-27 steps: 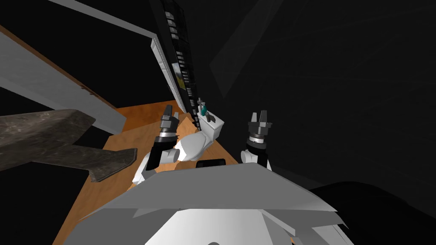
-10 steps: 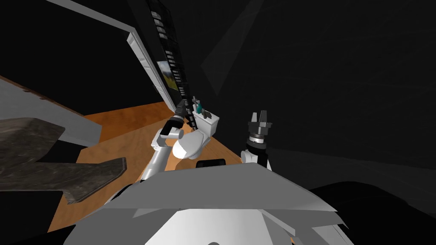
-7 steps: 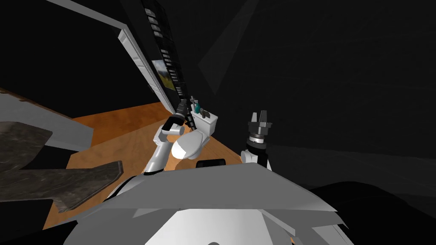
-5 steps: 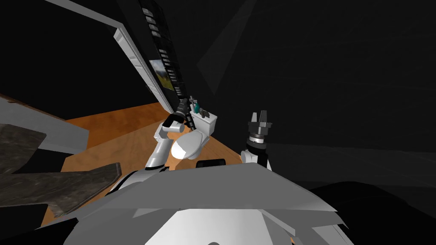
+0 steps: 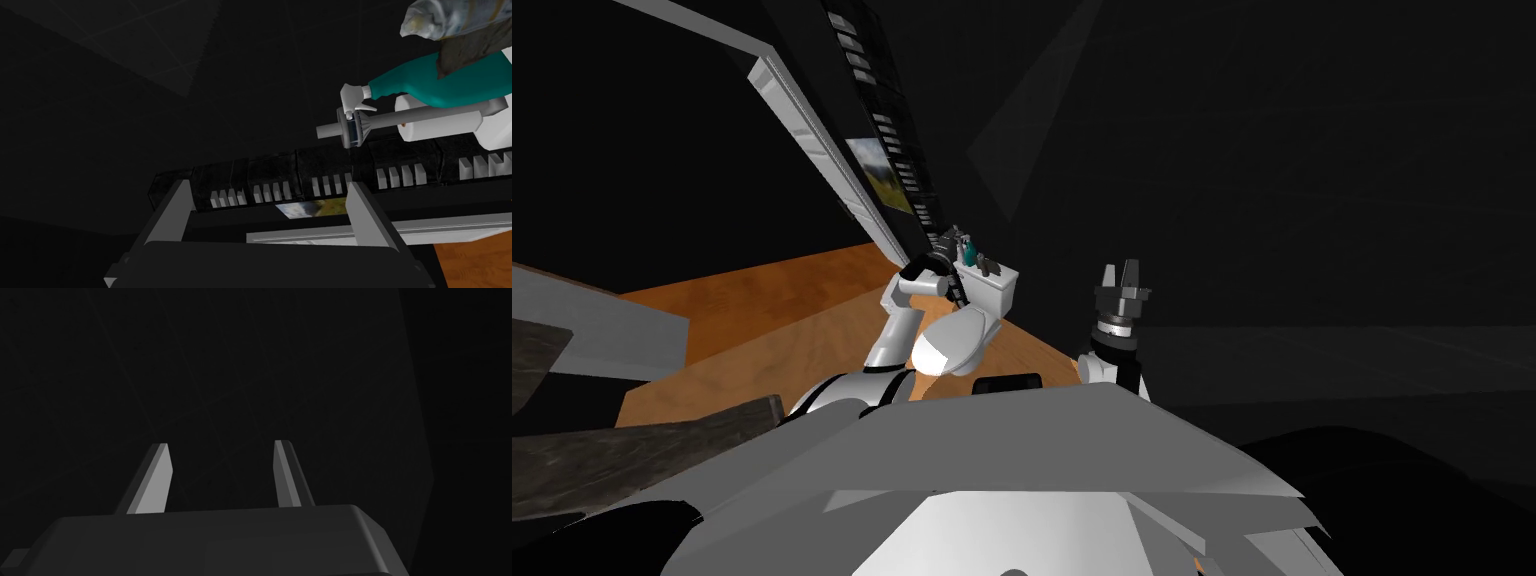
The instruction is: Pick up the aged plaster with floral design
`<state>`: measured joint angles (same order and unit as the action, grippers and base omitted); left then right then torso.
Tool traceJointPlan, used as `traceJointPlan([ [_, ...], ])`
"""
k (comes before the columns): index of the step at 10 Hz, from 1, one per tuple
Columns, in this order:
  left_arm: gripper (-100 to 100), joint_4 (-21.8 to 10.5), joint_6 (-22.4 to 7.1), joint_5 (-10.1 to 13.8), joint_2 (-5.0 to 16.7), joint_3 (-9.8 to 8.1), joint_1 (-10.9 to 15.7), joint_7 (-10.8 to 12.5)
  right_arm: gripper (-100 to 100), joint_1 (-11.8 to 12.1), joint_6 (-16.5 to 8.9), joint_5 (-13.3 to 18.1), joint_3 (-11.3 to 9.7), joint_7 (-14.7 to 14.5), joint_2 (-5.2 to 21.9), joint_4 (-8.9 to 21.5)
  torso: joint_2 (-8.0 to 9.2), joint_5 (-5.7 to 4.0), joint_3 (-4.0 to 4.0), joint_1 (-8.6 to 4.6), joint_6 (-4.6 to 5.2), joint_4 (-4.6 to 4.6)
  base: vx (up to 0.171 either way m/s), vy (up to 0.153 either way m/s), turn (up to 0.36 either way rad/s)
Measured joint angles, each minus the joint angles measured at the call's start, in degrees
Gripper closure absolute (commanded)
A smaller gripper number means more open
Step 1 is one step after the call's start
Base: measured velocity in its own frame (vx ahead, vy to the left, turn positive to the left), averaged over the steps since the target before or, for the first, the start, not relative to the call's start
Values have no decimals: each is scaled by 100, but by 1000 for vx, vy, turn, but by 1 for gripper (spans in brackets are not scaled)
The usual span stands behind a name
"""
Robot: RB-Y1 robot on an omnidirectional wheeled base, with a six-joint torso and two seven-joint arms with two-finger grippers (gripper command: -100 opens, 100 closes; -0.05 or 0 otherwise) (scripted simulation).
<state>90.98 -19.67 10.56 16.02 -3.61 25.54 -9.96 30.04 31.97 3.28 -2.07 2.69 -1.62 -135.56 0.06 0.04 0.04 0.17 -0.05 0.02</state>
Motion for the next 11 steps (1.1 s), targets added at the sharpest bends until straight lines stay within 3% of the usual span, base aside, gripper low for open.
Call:
traceJointPlan([
  [11, -100, -1552, -1636, 206, 219, -172, 1626, -6, 0, 0, 0, 0, 0, 0, 0, 0, -10, 0, -6, 0, 0, -3, -11, 29, -98],
])
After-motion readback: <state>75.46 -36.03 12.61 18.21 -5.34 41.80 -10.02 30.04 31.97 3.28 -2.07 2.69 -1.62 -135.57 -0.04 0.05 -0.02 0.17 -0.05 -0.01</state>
